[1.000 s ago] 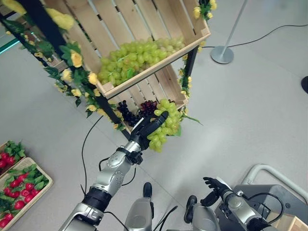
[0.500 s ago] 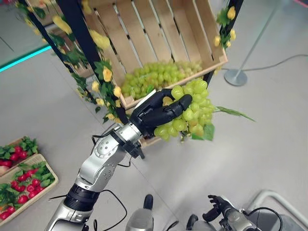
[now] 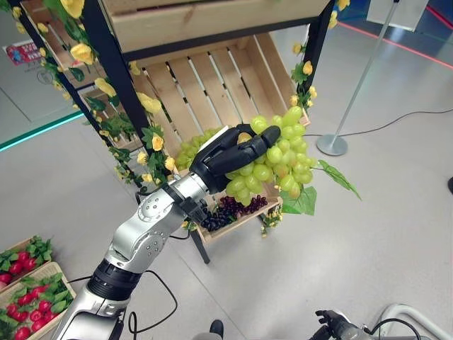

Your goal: Pick up the fruits from the basket on one side to the basket on the other side

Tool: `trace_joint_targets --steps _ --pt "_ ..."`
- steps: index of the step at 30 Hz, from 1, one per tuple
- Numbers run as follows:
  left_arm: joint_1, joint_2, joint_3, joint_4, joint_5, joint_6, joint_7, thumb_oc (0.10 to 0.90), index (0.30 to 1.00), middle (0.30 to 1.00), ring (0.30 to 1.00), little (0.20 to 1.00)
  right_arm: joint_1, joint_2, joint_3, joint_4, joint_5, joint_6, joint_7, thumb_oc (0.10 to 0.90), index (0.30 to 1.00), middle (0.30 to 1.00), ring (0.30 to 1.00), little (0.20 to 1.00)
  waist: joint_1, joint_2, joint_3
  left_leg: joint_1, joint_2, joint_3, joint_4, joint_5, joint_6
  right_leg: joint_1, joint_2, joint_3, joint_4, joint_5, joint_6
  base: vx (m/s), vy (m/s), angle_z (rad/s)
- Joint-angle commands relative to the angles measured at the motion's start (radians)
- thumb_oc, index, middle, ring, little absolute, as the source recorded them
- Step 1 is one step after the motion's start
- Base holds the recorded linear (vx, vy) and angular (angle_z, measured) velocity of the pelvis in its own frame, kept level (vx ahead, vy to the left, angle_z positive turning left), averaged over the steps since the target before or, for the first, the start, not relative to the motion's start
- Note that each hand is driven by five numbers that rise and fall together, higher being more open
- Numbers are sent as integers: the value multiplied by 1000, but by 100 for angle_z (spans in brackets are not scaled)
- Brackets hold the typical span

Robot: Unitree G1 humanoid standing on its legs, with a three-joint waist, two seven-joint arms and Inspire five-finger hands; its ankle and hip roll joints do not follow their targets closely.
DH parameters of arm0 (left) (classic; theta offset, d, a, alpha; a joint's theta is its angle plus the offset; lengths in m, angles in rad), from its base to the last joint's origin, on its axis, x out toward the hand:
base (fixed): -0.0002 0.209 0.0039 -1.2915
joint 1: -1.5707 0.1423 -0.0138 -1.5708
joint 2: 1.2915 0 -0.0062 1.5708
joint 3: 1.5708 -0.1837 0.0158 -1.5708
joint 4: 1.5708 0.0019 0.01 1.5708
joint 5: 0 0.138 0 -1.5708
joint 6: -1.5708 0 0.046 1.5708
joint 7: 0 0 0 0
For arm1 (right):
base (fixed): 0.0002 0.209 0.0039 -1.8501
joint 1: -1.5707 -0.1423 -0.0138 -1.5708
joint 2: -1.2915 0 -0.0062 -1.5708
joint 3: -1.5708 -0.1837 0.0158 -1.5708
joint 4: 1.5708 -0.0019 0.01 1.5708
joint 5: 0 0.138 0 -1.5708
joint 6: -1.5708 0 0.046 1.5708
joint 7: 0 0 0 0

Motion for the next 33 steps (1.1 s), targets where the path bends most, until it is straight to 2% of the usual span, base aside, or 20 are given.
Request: trace_joint_targets --steps 1,10,17,26,32,33 --pt "-216 -22 127 56 -94 -163 86 400 300 300 300 300 -24 -43 0 32 -9 22 26 800 900 900 900 900 5 25 -39 -17 55 18 -4 -1 -43 -32 -13 38 -42 117 -40 33 0 -5" --pt "-310 99 201 235 -21 -239 274 400 300 300 300 300 5 -53 -7 61 26 11 28 800 900 900 900 900 -8 27 -58 -13 57 38 -4 -10 -44 -41 -10 45 -51 120 -33 19 9 -6" --pt "-380 227 198 391 65 -243 377 400 300 300 300 300 33 -64 -22 71 38 4 25 800 900 900 900 900 -29 29 -66 -6 54 59 -4 -19 -41 -54 -7 62 -51 122 -25 22 34 -8" --pt "-472 306 161 576 61 -278 449 400 300 300 300 300 72 -81 -41 91 55 -25 16 800 900 900 900 900 -55 27 -67 -2 49 73 -4 -27 -33 -69 -1 84 -51 128 -17 29 42 -9" --pt "-518 324 131 627 115 -230 484 400 300 300 300 300 82 -83 -44 85 56 -33 14 800 900 900 900 900 -66 27 -63 -3 48 82 -4 -30 -30 -79 -1 94 -51 132 -13 16 35 -7" --pt "-535 326 108 666 170 -214 484 400 300 300 300 300 81 -82 -43 84 61 -37 13 800 900 900 900 900 -71 25 -61 -4 47 86 -4 -34 -27 -83 0 99 -51 133 -12 9 22 -4"
